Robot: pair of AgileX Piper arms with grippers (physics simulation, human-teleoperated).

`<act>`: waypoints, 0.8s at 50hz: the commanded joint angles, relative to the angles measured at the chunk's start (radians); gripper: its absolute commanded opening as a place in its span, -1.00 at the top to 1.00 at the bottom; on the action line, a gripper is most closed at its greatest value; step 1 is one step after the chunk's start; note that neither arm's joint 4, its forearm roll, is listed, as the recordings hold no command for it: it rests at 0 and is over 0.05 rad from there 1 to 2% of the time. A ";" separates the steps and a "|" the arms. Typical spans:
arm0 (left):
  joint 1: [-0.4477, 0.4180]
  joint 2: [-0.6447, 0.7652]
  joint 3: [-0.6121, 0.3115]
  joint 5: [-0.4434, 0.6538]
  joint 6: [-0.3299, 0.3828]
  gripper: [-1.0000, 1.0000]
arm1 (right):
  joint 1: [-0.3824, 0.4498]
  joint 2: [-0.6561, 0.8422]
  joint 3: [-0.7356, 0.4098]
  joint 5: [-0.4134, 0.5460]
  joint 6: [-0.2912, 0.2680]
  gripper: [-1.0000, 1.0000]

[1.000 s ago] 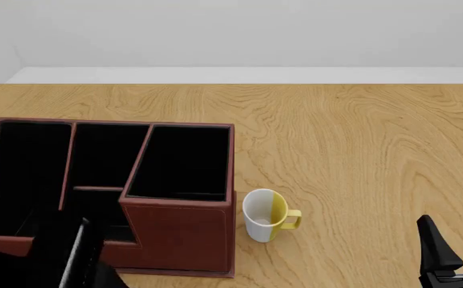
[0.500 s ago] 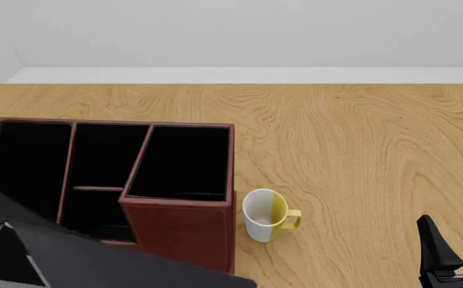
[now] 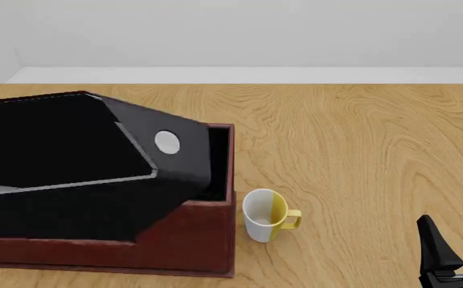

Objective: Pick up the book and place it in the front compartment of the caddy.

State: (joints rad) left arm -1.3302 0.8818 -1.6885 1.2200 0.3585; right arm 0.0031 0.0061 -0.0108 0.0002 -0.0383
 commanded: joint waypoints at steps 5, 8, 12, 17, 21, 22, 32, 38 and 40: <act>0.326 -0.067 0.113 -0.027 0.315 1.00 | 0.000 0.000 0.000 0.000 0.000 -1.00; 0.381 -0.098 0.192 -0.055 0.386 1.00 | 0.000 0.000 0.000 0.000 0.000 -1.00; 0.453 -0.131 0.255 -0.086 0.472 1.00 | 0.000 0.000 0.000 0.000 0.000 -1.00; 0.598 -0.189 0.419 -0.134 0.626 1.00 | 0.000 0.000 0.000 0.000 0.000 -1.00; 0.651 -0.203 0.458 -0.159 0.672 1.00 | 0.000 0.000 0.000 0.000 0.000 -1.00; 0.698 -0.227 0.506 -0.202 0.737 1.00 | 0.000 0.000 0.000 0.000 0.000 -1.00; 0.753 -0.231 0.535 -0.233 0.809 1.00 | 0.000 0.000 0.000 0.000 0.000 -1.00; 0.821 -0.269 0.611 -0.298 0.931 1.00 | 0.000 0.000 0.000 0.000 0.000 -1.00; 0.828 -0.274 0.627 -0.290 0.953 1.00 | 0.000 0.000 0.000 0.000 0.000 -1.00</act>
State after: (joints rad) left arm -0.6030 0.6545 -1.1552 1.0007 1.1381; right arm 0.0031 0.0061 -0.0108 0.0002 -0.0383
